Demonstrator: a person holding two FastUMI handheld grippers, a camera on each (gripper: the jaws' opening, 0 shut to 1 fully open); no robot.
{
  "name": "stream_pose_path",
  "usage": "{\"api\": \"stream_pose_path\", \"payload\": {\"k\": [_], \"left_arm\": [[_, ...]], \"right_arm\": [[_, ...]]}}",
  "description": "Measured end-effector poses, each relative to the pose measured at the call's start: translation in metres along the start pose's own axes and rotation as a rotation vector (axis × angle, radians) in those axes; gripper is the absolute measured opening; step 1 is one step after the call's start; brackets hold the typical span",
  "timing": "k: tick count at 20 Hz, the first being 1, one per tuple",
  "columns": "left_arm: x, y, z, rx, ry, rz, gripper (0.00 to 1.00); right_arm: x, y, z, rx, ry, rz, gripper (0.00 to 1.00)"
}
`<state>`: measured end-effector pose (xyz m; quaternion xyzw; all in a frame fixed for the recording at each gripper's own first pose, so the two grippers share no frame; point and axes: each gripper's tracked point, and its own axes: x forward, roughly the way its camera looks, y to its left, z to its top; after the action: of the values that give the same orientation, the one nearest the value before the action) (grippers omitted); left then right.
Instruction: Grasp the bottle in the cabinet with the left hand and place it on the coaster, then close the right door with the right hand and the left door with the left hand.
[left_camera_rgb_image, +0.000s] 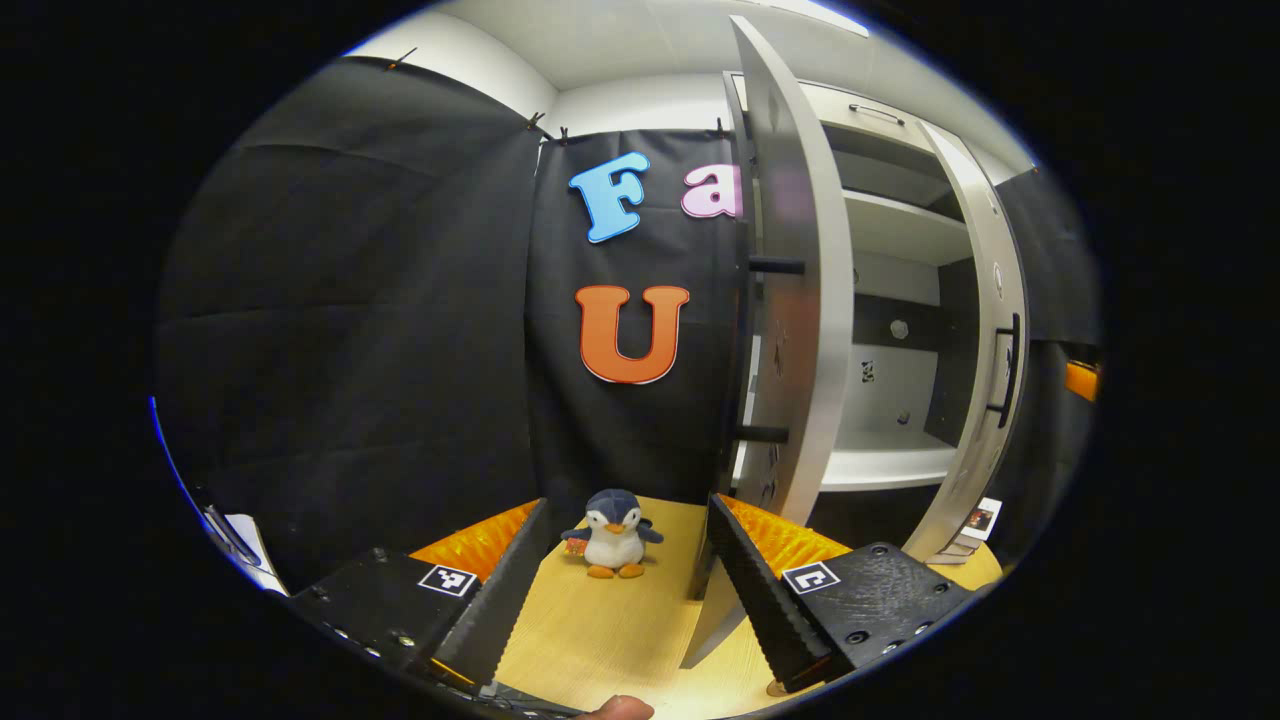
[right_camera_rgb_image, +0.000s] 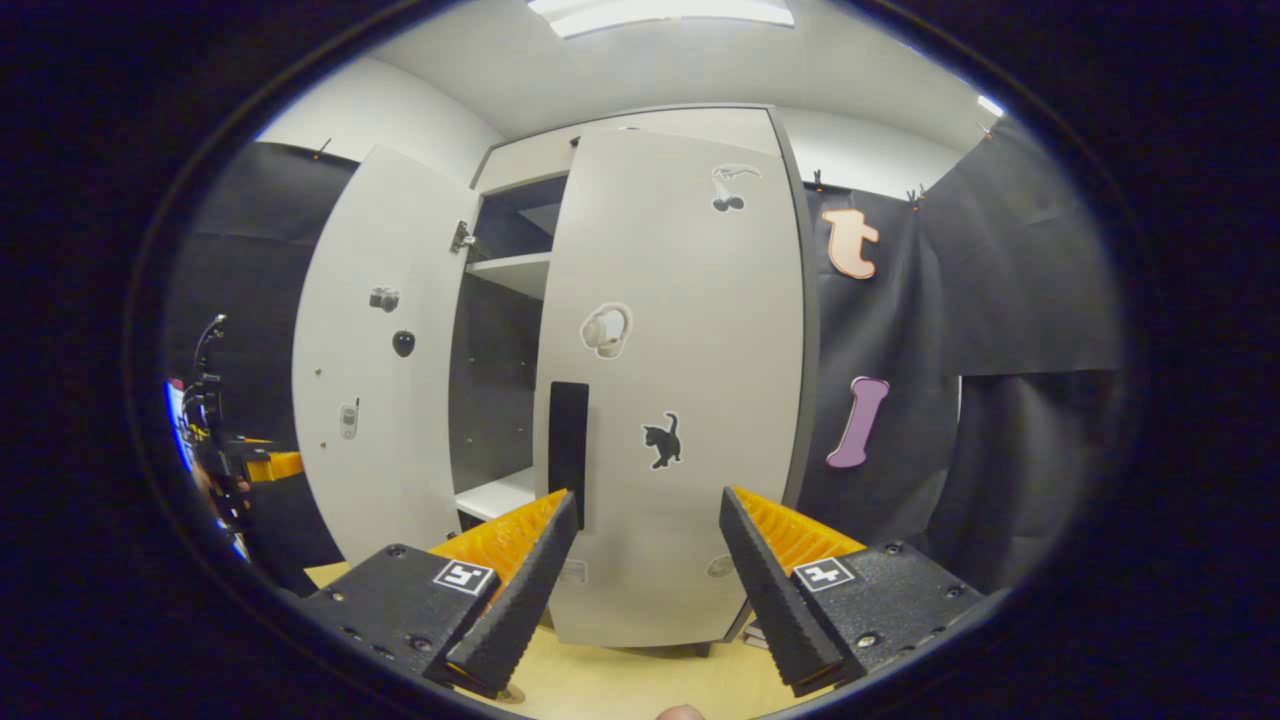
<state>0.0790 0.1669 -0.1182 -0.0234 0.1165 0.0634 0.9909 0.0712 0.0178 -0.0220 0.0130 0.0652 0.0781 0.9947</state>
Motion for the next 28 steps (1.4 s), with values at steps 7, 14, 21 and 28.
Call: {"api": "stream_pose_path", "payload": {"k": [7, 14, 21, 28], "left_arm": [[0.024, 0.010, 0.031, -0.011, -0.038, -0.032, 0.95], [0.029, 0.003, 0.060, -0.003, -0.086, -0.133, 0.95], [0.028, -0.019, 0.060, 0.015, -0.059, -0.210, 0.94], [0.018, -0.063, 0.060, 0.060, -0.064, -0.277, 0.94]], "right_arm": [[-0.017, -0.006, -0.003, 0.019, 0.015, -0.041, 0.94], [-0.017, 0.001, -0.004, 0.029, 0.021, -0.040, 0.94], [-0.020, 0.009, -0.001, 0.036, 0.022, -0.014, 0.93], [-0.027, -0.014, -0.005, 0.048, 0.026, -0.035, 0.93]]}}
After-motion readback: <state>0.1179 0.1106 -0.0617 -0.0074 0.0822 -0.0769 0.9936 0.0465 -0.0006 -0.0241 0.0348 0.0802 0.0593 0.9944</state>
